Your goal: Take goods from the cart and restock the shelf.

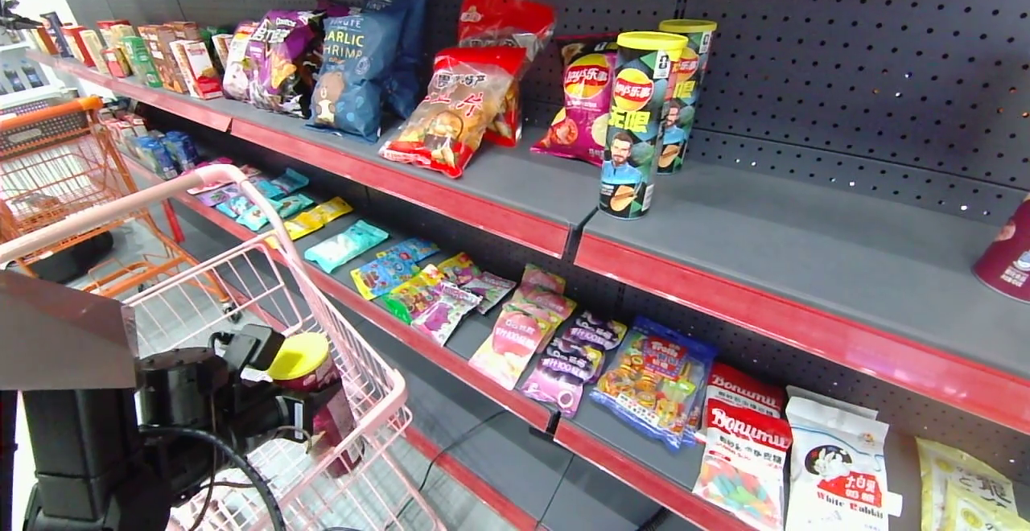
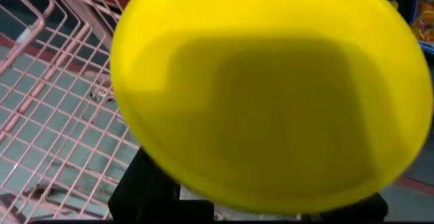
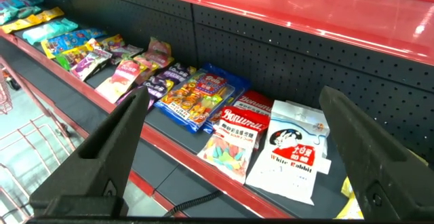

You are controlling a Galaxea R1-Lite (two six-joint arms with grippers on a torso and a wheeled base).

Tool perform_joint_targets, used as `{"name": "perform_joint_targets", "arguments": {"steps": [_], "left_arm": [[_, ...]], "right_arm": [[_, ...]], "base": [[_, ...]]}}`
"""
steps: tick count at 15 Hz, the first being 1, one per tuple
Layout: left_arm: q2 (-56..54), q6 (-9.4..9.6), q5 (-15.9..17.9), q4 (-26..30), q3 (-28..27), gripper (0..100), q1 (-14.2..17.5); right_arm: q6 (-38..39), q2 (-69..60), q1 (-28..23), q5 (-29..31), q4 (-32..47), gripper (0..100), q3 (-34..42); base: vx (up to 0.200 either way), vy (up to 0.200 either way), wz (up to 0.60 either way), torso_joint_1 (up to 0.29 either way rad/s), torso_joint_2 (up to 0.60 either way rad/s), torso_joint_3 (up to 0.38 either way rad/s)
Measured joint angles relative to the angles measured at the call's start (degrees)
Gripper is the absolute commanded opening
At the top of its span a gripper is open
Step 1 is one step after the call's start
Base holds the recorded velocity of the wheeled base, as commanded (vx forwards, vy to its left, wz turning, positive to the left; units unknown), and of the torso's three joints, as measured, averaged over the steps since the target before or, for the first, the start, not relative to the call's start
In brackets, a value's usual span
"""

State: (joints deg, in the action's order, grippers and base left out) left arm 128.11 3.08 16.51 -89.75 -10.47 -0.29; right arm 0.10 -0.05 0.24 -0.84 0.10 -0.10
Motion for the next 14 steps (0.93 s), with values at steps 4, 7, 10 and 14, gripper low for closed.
{"name": "perform_joint_targets", "arguments": {"steps": [4, 7, 10, 14], "left_arm": [[-9.3, -0.49, 1.7, -0.1, 5.3, 0, 1.9], [-20.5, -0.84, 2.4, 0.6, 8.5, 0, 5.0], [-31.5, -0.99, 2.5, 8.6, 6.8, 0, 7.6], [-47.2, -1.17, 3.4, 31.3, 0.5, 0, 8.5]], "right_arm": [[0.0, 0.0, -0.1, 0.0, 0.0, 100, 0.0], [0.0, 0.0, 0.0, 0.0, 0.0, 100, 0.0], [0.0, 0.0, 0.0, 0.0, 0.0, 100, 0.0], [0.0, 0.0, 0.0, 0.0, 0.0, 100, 0.0]], "base": [[0.000, 0.000, 0.00, 0.000, 0.00, 0.000], [0.000, 0.000, 0.00, 0.000, 0.00, 0.000], [0.000, 0.000, 0.00, 0.000, 0.00, 0.000], [0.000, 0.000, 0.00, 0.000, 0.00, 0.000]]}}
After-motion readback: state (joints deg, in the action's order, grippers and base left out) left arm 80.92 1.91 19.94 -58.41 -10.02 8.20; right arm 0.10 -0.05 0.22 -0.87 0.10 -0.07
